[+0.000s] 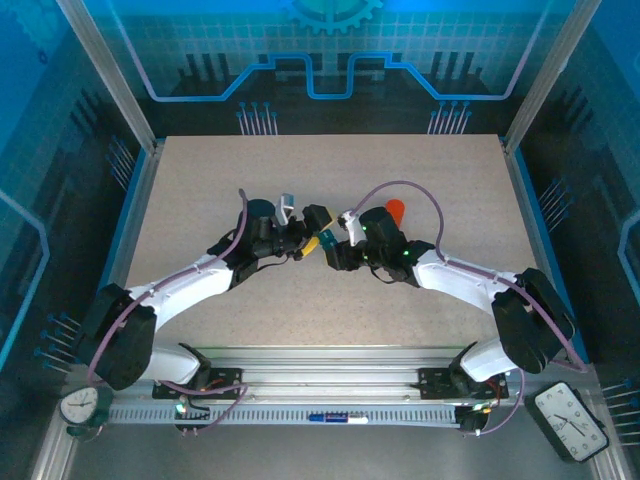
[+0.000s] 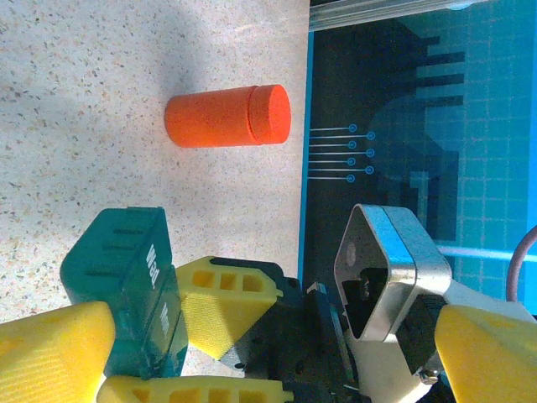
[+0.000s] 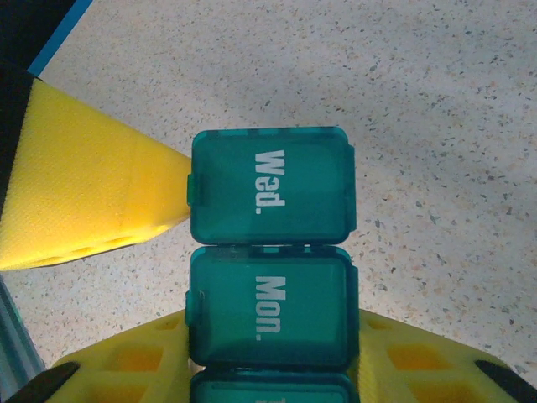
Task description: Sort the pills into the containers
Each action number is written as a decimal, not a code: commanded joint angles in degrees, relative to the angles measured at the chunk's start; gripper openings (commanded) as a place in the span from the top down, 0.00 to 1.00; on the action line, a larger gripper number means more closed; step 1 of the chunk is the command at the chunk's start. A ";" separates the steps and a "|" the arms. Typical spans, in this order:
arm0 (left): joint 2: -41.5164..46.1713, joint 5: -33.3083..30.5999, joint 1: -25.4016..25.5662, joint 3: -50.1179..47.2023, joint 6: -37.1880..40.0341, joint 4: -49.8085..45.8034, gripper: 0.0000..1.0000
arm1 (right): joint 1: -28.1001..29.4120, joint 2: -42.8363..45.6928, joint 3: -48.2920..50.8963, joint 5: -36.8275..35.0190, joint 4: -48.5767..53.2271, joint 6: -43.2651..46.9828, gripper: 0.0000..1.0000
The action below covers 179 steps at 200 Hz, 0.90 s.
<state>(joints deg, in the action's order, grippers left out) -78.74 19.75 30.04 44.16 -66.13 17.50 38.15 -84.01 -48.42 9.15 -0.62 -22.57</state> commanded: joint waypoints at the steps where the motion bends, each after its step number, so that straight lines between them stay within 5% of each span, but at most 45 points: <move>1: -0.86 -0.15 1.05 2.82 -1.20 3.24 0.01 | -0.27 -0.89 0.27 1.66 -1.31 -0.33 0.70; 101: -1.10 -0.08 2.50 6.20 -3.66 6.41 0.01 | -0.27 -2.38 0.93 0.69 -1.39 -0.28 0.71; 179: 7.04 -7.15 -3.23 1.81 2.73 -5.83 0.01 | -0.36 -5.07 1.50 1.18 1.19 2.85 0.70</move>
<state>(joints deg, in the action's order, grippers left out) -74.74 14.81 30.06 48.56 -66.02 15.46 37.69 -86.85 -47.57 9.32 -1.08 -22.20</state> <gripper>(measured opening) 0.990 0.406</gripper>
